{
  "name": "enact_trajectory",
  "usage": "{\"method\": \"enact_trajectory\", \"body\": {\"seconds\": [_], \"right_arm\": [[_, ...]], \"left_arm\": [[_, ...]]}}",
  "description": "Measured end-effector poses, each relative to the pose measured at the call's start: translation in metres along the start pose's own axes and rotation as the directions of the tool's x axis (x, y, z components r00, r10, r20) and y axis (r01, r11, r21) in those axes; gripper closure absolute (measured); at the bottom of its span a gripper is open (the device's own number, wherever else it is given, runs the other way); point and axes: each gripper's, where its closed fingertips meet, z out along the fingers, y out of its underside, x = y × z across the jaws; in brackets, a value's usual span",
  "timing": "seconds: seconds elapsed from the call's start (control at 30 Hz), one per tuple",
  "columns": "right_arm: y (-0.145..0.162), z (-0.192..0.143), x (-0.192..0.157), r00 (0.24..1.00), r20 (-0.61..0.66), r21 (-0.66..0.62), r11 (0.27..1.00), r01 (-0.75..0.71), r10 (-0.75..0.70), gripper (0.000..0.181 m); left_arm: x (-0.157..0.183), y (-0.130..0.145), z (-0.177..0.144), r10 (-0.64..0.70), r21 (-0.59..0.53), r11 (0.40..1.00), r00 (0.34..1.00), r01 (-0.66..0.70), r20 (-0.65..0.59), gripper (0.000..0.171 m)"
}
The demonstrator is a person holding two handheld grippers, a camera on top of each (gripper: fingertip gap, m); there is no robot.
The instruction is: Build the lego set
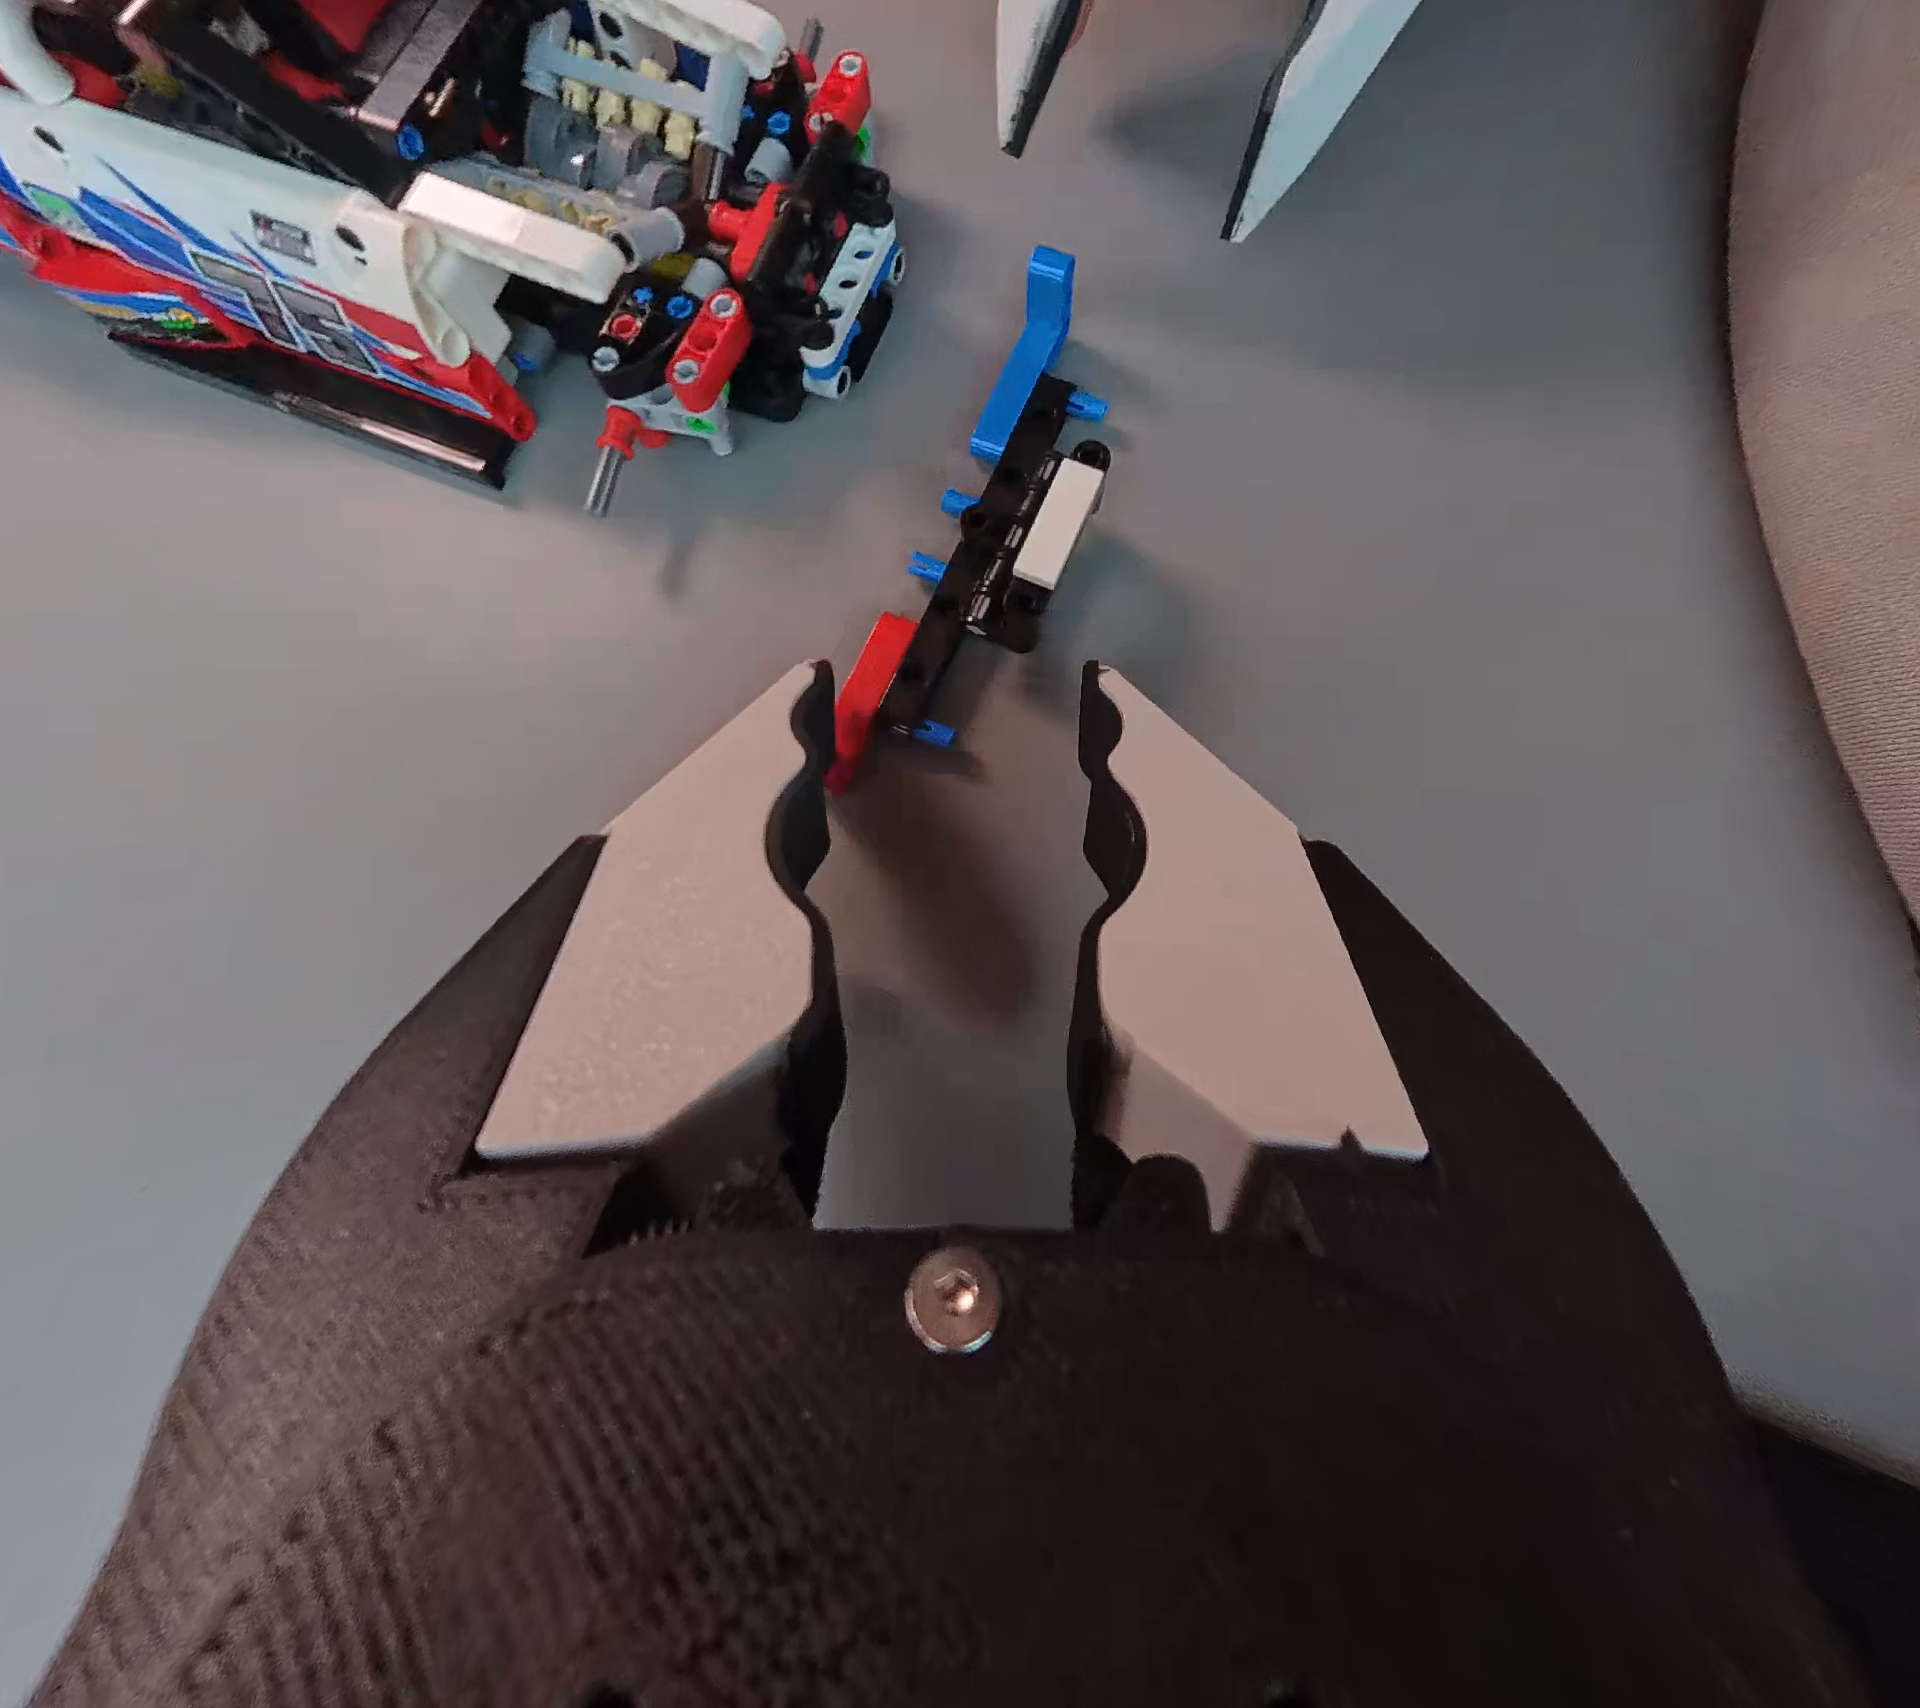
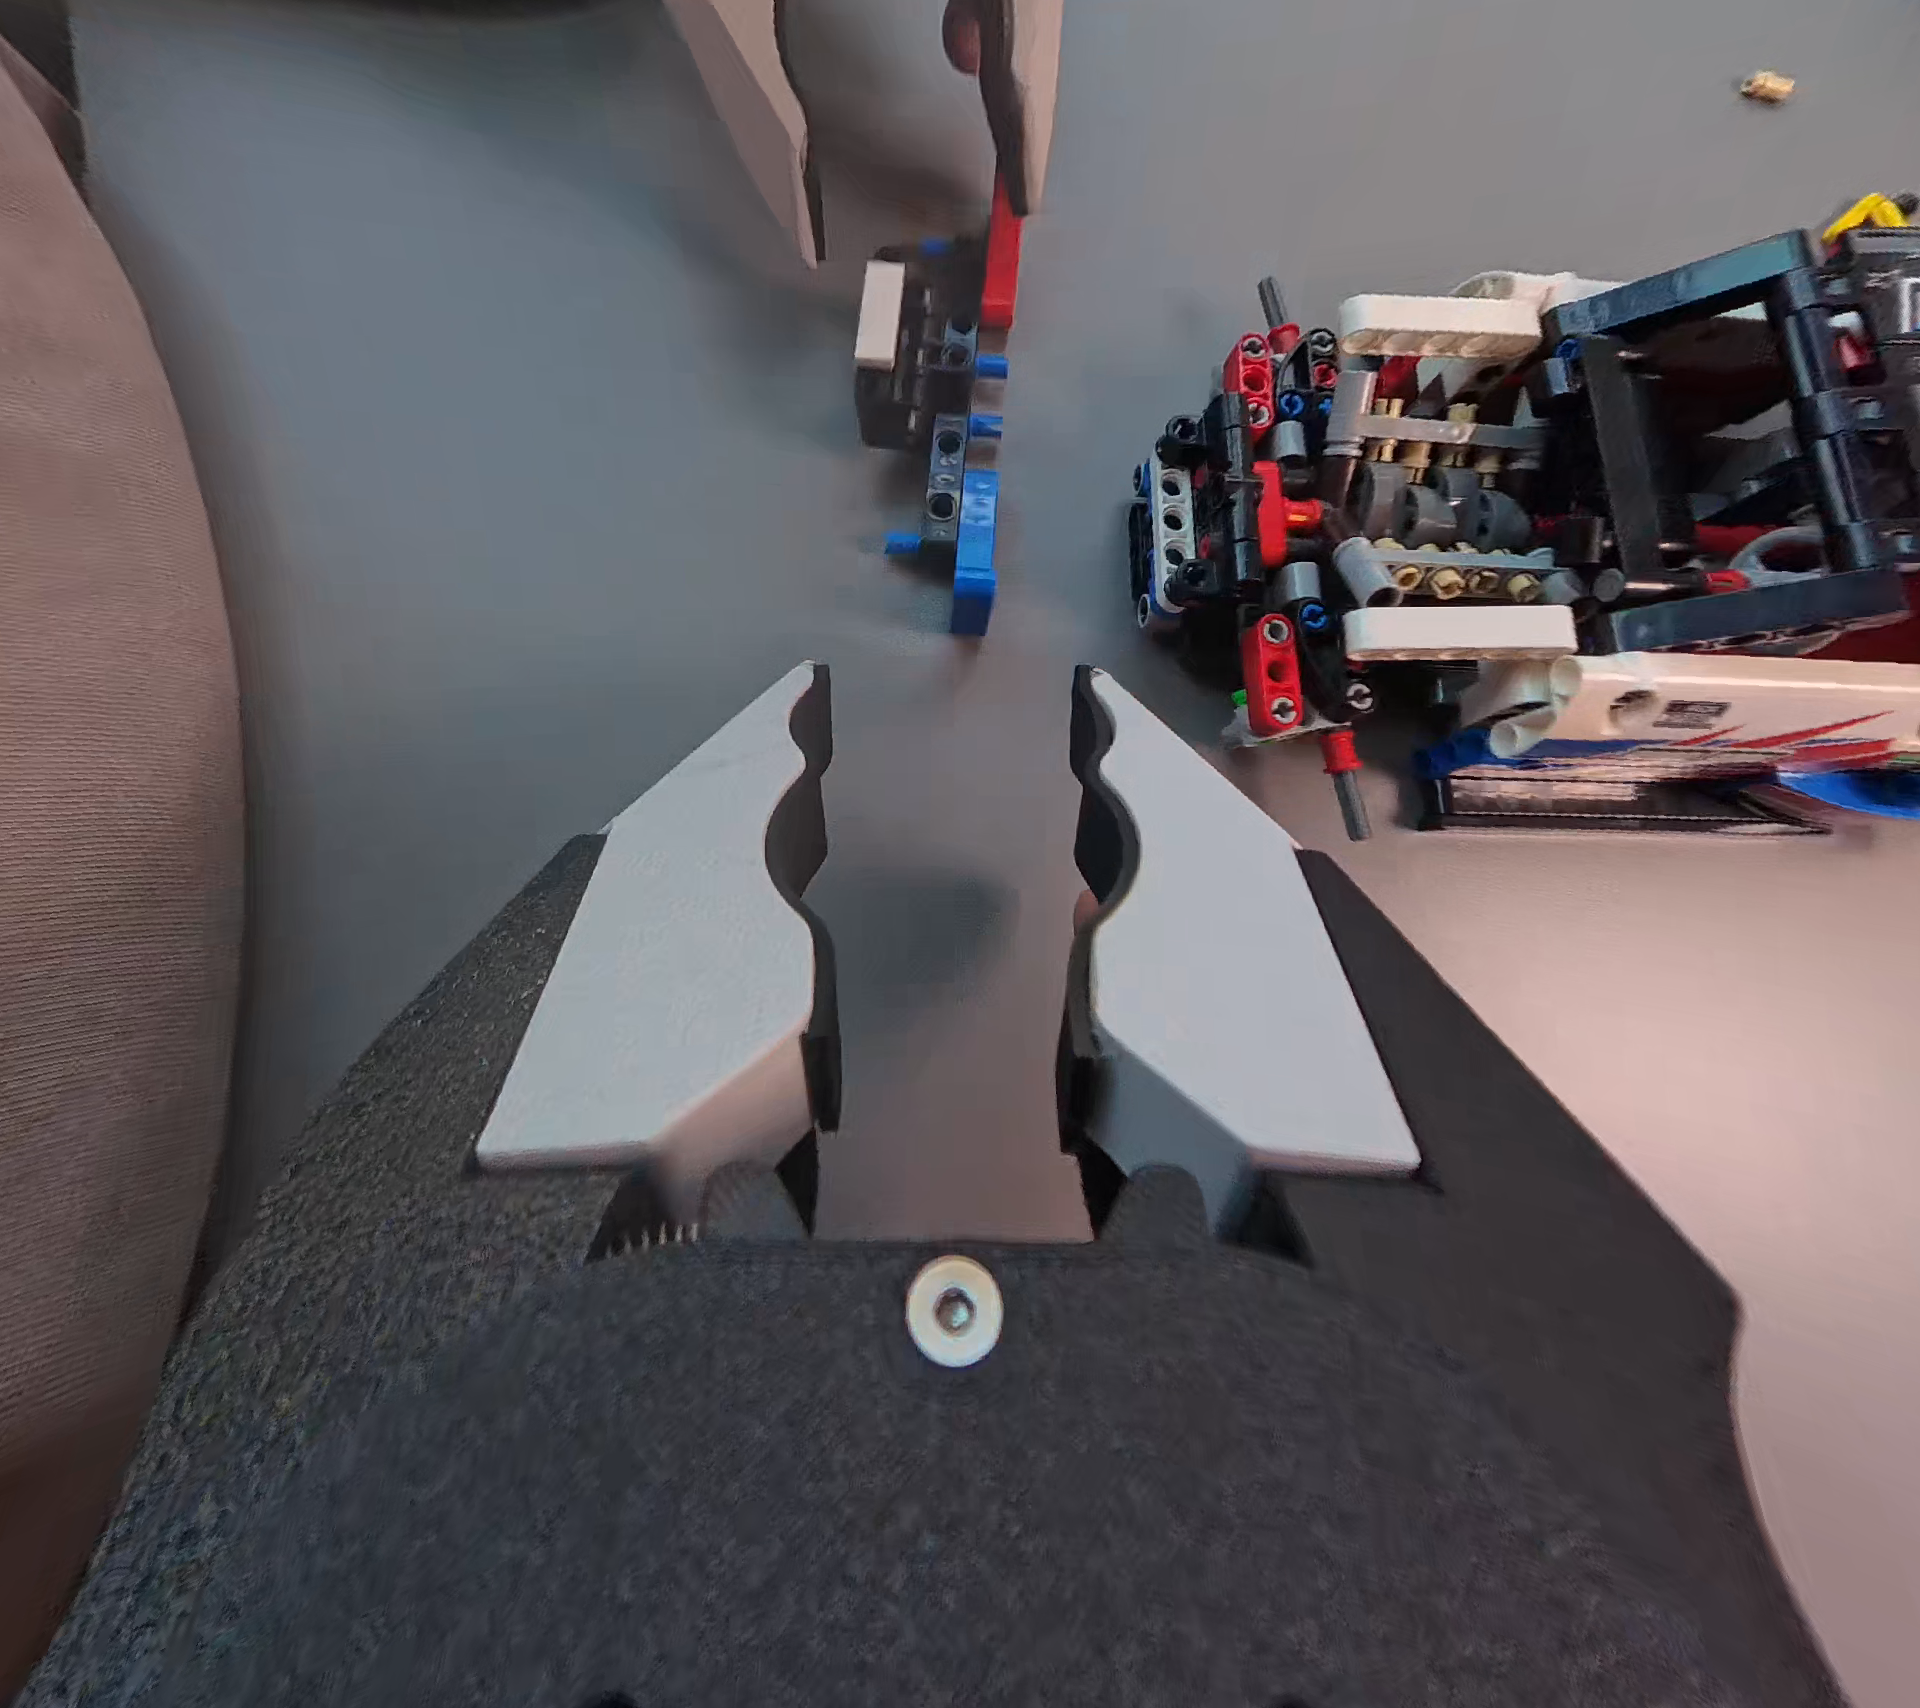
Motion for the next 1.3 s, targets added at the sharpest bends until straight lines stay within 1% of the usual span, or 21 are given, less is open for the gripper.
{"method": "enact_trajectory", "body": {"seconds": [0.07, 0.1, 0.17, 0.3, 0.37, 0.43, 0.5, 0.57, 0.63, 0.77, 0.87, 0.97, 1.1, 1.3], "right_arm": [[0.004, 0.010, 0.000, 1.000, 0.010, -0.050, 0.998, 0.025, -0.025, 0.141], [0.004, 0.015, -0.001, 0.999, 0.031, -0.069, 0.997, 0.023, -0.021, 0.144], [-0.002, 0.022, 0.000, 0.999, 0.046, -0.066, 0.998, 0.012, -0.009, 0.146], [-0.008, 0.028, 0.010, 0.999, 0.037, -0.073, 0.997, -0.001, 0.004, 0.146], [-0.012, 0.031, 0.012, 0.998, 0.054, -0.055, 0.998, -0.012, 0.015, 0.147], [-0.013, 0.035, 0.014, 0.998, 0.058, -0.052, 0.999, -0.012, 0.015, 0.156], [-0.015, 0.038, 0.015, 0.998, 0.055, -0.048, 0.999, -0.006, 0.009, 0.175], [-0.015, 0.038, 0.013, 0.997, 0.072, -0.052, 0.999, 0.004, -0.001, 0.175], [-0.012, 0.034, 0.013, 0.997, 0.070, -0.055, 0.998, -0.007, 0.011, 0.175], [0.003, 0.019, 0.015, 0.998, 0.048, -0.063, 0.997, -0.039, 0.042, 0.176], [0.015, 0.009, 0.022, 0.997, 0.000, -0.057, 0.995, -0.080, 0.080, 0.175], [0.020, 0.005, 0.033, 0.993, -0.053, -0.054, 0.993, -0.105, 0.102, 0.175], [0.020, 0.005, 0.038, 0.994, -0.068, -0.061, 0.994, -0.094, 0.089, 0.175], [0.021, 0.004, 0.039, 0.995, -0.051, -0.072, 0.993, -0.091, 0.088, 0.175]], "left_arm": [[-0.007, 0.009, 0.004, -0.010, -0.038, 0.999, 1.000, 0.010, -0.003, 0.125], [-0.009, 0.008, 0.006, -0.006, -0.032, 0.999, 1.000, 0.006, -0.009, 0.126], [-0.007, 0.009, 0.006, -0.004, -0.050, 0.999, 0.999, 0.002, -0.036, 0.128], [-0.009, -0.001, -0.003, 0.002, 0.017, 1.000, 1.000, -0.001, -0.025, 0.130], [-0.014, 0.002, -0.011, -0.006, 0.030, 1.000, 1.000, 0.007, -0.011, 0.130], [-0.018, 0.006, -0.020, -0.029, 0.040, 0.999, 1.000, 0.030, -0.011, 0.131], [-0.021, 0.013, -0.023, -0.056, 0.029, 0.998, 0.998, 0.057, -0.016, 0.132], [-0.022, 0.019, -0.016, -0.056, 0.002, 0.998, 0.998, 0.056, -0.023, 0.134], [-0.015, 0.020, -0.005, -0.025, -0.020, 1.000, 0.998, 0.024, -0.054, 0.141], [-0.019, 0.001, 0.012, 0.029, 0.009, 1.000, 0.999, -0.029, -0.015, 0.161], [-0.023, -0.010, 0.024, 0.076, 0.016, 0.997, 0.997, -0.077, 0.024, 0.162], [-0.030, -0.016, 0.028, 0.088, 0.017, 0.996, 0.995, -0.089, 0.044, 0.162], [-0.036, -0.016, 0.030, 0.072, 0.027, 0.997, 0.996, -0.074, 0.057, 0.162], [-0.037, -0.016, 0.032, 0.069, 0.023, 0.997, 0.995, -0.071, 0.069, 0.161]]}}
